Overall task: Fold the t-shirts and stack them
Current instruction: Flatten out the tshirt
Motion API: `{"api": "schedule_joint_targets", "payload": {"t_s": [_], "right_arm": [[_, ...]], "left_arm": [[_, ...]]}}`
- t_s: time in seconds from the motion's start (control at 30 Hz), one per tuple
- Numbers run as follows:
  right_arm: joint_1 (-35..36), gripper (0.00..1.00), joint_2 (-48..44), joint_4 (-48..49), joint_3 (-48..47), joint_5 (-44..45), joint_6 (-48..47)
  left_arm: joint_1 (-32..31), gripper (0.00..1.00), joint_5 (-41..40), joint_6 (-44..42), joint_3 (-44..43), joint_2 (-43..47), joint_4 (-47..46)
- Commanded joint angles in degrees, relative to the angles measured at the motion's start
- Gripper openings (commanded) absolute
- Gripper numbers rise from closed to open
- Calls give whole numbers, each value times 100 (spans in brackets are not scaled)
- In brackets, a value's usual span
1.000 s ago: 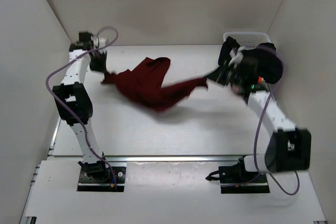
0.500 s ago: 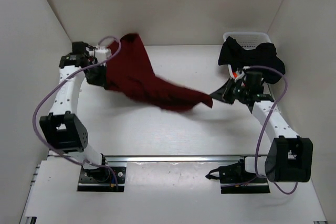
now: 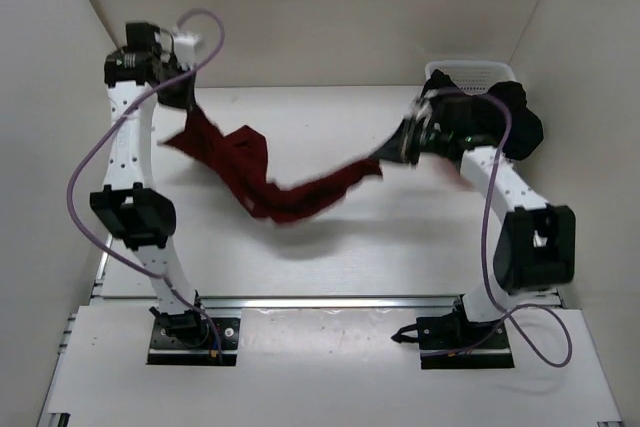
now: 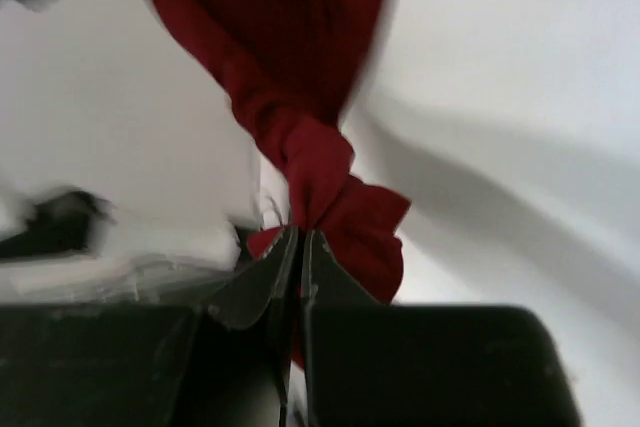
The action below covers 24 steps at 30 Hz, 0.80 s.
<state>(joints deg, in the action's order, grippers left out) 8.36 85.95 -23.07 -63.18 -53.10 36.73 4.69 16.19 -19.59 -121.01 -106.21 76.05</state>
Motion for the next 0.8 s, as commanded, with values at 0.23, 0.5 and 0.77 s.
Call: {"api": "schedule_joint_targets", "payload": {"t_s": [0.23,0.5,0.77], "right_arm": [[-1383,0,572,4028,400,-1026,3355],[-722,0,-306,2082,1115,-553,1568],[559,0,-264,-2612,-117,1961,-2123]], "left_arm": [[-196,0,180,-210,1267,-384,217],[137,0,446,-932,2319,619,235],[595,0,1255,-397,293,778,147]]}}
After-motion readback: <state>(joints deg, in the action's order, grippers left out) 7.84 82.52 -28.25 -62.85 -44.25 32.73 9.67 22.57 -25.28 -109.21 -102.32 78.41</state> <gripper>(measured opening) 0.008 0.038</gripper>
